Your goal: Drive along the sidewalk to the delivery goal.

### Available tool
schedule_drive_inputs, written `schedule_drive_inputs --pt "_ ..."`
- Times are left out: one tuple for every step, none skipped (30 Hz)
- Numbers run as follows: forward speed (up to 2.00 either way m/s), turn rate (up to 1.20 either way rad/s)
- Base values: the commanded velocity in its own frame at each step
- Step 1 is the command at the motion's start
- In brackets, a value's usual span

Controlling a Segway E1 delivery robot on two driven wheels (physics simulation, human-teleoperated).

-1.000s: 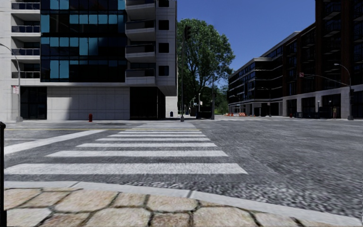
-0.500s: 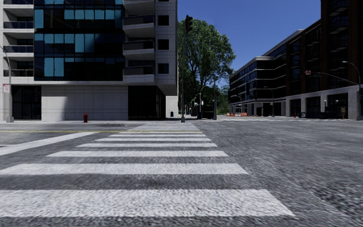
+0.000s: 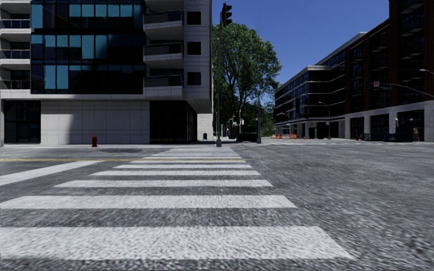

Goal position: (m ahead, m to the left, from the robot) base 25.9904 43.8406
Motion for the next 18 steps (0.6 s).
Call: schedule_drive_inputs --pt "2.00 0.00" --pt "2.00 0.00" --pt "2.00 0.00" --pt "2.00 0.00" --pt "2.00 0.00" --pt "2.00 0.00" --pt "2.00 0.00" --pt "2.00 0.00" --pt "2.00 0.00" --pt "2.00 0.00" --pt "2.00 0.00" --pt "2.00 0.00" --pt "2.00 0.00" --pt "2.00 0.00" --pt "2.00 0.00" --pt "2.00 0.00" --pt "2.00 0.00" --pt "2.00 0.00"
